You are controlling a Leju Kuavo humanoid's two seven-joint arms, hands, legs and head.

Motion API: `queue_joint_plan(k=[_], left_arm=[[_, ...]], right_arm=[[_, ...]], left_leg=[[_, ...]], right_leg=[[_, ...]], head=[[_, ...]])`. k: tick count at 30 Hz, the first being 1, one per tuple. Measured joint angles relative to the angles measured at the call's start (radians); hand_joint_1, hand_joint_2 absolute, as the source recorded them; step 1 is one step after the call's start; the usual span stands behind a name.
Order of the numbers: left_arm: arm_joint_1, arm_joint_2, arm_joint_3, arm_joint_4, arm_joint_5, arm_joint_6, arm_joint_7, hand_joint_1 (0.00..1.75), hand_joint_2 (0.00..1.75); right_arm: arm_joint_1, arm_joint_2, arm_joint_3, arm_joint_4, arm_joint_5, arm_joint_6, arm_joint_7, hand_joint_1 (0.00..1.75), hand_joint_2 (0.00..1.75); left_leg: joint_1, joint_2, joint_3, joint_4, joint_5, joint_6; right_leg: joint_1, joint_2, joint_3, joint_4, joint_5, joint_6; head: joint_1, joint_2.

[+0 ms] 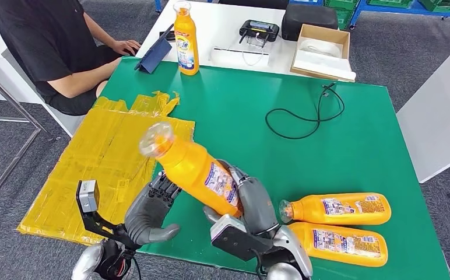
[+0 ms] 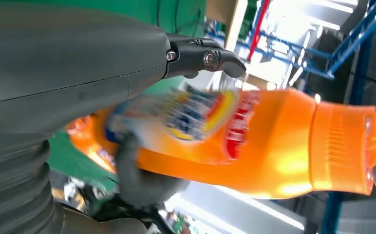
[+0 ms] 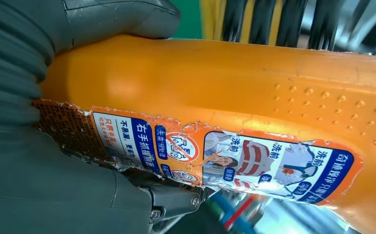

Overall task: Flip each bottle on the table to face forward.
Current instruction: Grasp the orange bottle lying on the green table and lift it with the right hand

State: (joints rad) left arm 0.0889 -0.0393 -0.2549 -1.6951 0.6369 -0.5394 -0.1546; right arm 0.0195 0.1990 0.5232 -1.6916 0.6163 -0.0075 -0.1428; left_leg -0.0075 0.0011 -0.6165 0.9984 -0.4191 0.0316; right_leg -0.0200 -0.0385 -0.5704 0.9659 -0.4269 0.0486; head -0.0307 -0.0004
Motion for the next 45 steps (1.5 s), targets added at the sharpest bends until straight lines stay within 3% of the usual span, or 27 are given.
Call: queue_joint_plan(k=[8, 17, 33, 38, 44, 45], left_arm=[[-0.016, 0.019, -0.050, -0.002, 0.077, 0.000, 0.021, 0.00, 1.75], [-0.023, 0.032, -0.056, 0.023, 0.101, -0.001, 0.028, 0.00, 1.75], [-0.030, 0.029, -0.077, 0.033, 0.082, 0.000, 0.011, 0.00, 1.75], [-0.031, 0.026, -0.077, 0.033, 0.034, 0.024, -0.005, 0.00, 1.75], [-0.031, -0.011, -0.069, 0.014, -0.112, 0.103, -0.043, 0.00, 1.75], [-0.031, -0.018, -0.066, 0.010, -0.133, 0.113, -0.049, 0.41, 1.75]], right_arm=[[-0.028, -0.040, 0.097, 0.048, -0.025, 0.019, 0.010, 1.75, 1.75], [-0.069, -0.066, 0.127, 0.103, -0.033, 0.022, 0.008, 1.75, 1.75], [-0.056, -0.082, 0.182, 0.152, -0.027, 0.029, -0.005, 1.75, 1.75], [-0.054, -0.085, 0.189, 0.156, -0.026, 0.029, -0.006, 1.75, 1.75], [-0.050, -0.091, 0.191, 0.156, -0.023, 0.030, -0.001, 1.75, 1.75], [-0.050, -0.091, 0.190, 0.156, -0.023, 0.030, 0.001, 1.75, 1.75]], left_leg=[[0.000, 0.000, 0.000, 0.000, 0.000, 0.000], [0.000, 0.000, 0.000, 0.000, 0.000, 0.000], [0.000, 0.000, 0.000, 0.000, 0.000, 0.000], [0.000, 0.000, 0.000, 0.000, 0.000, 0.000], [0.000, 0.000, 0.000, 0.000, 0.000, 0.000], [0.000, 0.000, 0.000, 0.000, 0.000, 0.000]], right_leg=[[0.000, 0.000, 0.000, 0.000, 0.000, 0.000], [0.000, 0.000, 0.000, 0.000, 0.000, 0.000], [0.000, 0.000, -0.001, 0.000, 0.000, 0.000], [0.000, 0.000, -0.001, 0.000, 0.000, 0.000], [0.000, 0.000, -0.001, 0.000, 0.000, 0.000], [0.000, 0.000, -0.001, 0.000, 0.000, 0.000]], head=[[0.000, 0.000], [0.000, 0.000], [0.000, 0.000], [0.000, 0.000], [0.000, 0.000], [0.000, 0.000]])
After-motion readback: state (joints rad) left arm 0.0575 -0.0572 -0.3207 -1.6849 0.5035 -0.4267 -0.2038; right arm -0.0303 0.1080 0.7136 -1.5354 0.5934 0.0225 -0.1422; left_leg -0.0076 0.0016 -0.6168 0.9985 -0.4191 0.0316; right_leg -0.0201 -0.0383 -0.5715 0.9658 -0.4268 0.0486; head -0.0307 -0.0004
